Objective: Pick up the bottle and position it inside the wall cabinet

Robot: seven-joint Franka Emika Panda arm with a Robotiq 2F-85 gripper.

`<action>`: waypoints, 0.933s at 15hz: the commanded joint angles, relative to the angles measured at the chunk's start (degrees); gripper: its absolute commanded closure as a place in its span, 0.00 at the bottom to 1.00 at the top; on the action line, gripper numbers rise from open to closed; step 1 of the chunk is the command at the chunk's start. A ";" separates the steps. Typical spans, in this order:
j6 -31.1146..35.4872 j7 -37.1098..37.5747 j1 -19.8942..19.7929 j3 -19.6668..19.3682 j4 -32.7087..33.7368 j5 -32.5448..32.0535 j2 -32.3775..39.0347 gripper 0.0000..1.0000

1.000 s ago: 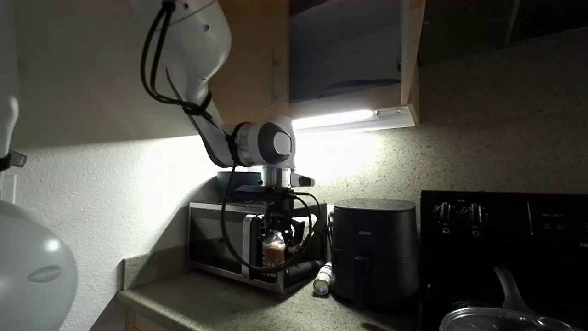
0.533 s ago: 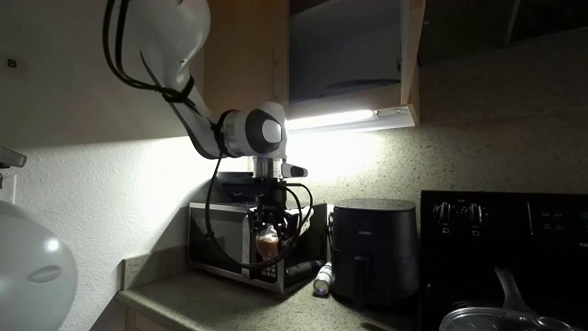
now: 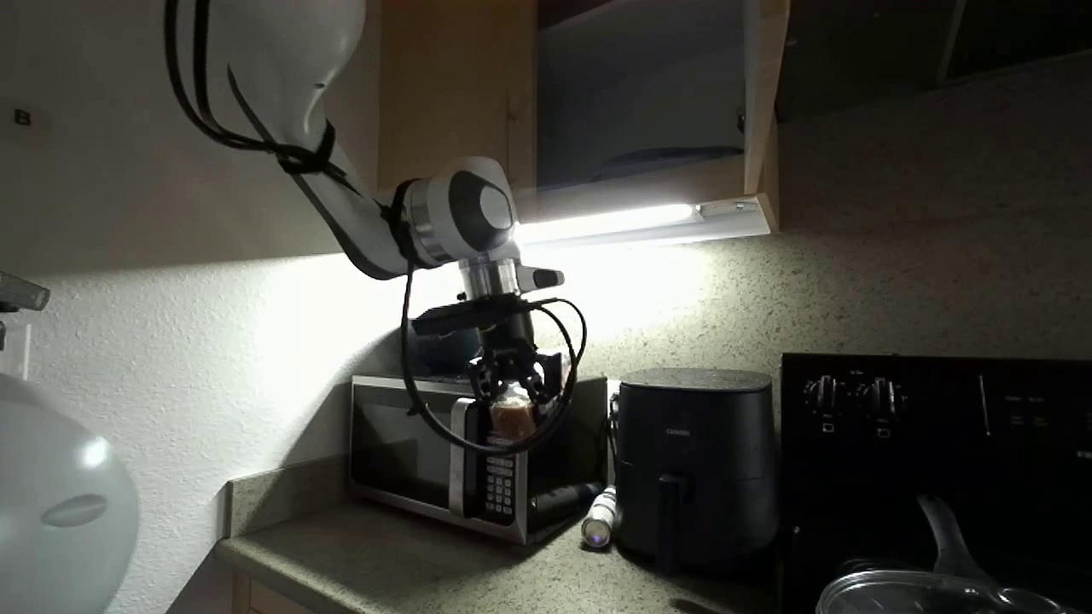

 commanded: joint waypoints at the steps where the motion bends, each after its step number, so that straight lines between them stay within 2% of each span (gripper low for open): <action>1: 1.21 5.15 -2.62 3.30 1.04 -7.82 -5.85 0.68; 5: 2.41 10.83 -5.70 5.53 4.62 -14.17 -9.15 0.68; 7: 3.64 12.43 -6.61 5.62 5.40 -14.40 -9.93 0.68; 8: 1.73 9.42 -5.45 5.03 5.54 -12.26 -8.82 0.43; 12: 1.93 9.84 -6.09 5.17 5.96 -12.30 -9.50 0.43; 13: 1.93 9.86 -6.08 5.20 5.96 -12.30 -9.48 0.68; 14: 2.56 10.67 -6.53 5.63 5.98 -13.31 -10.02 0.68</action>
